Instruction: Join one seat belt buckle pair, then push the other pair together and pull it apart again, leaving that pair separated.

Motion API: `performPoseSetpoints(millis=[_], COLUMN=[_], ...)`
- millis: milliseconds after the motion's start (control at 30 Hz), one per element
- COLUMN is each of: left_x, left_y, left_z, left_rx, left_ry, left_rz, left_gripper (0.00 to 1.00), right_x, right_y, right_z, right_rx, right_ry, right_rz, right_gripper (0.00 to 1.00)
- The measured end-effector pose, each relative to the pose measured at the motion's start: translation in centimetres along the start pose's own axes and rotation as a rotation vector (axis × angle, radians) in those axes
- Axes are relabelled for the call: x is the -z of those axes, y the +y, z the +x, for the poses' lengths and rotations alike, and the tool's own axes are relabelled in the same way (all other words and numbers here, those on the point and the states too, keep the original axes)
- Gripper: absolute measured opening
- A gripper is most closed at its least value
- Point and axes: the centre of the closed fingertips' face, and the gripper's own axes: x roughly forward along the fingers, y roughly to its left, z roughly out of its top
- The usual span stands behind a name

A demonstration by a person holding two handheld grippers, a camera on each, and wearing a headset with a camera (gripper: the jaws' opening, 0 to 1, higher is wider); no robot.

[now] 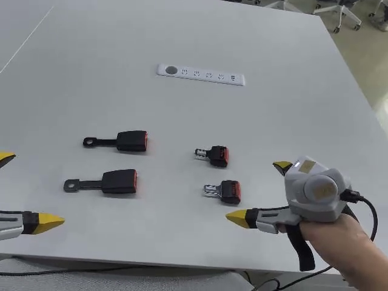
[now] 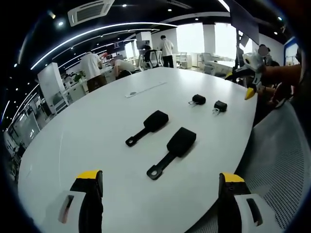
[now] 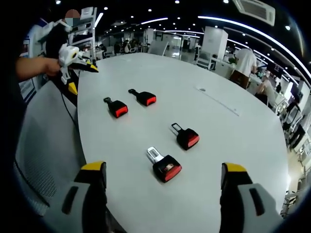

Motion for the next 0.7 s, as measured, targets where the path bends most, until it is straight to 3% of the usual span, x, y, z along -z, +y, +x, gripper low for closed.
performPoseSetpoints(millis=[167, 500, 700], left_x=[0.30, 0.37, 0.64], left_y=[-0.12, 0.51, -0.14], left_z=[0.28, 0.40, 0.55], left_rx=[0.007, -0.038, -0.009], left_ry=[0.012, 0.020, 0.027], left_rz=[0.001, 0.008, -0.003], left_gripper=[1.00, 1.00, 1.00], right_x=[-0.37, -0.20, -0.02], right_y=[0.00, -0.05, -0.02], right_z=[0.38, 0.74, 0.81], right_rx=[-0.004, -0.004, -0.007], right_ry=[-0.004, 0.006, 0.012], right_rz=[0.001, -0.001, -0.008], right_gripper=[1.00, 0.98, 0.98])
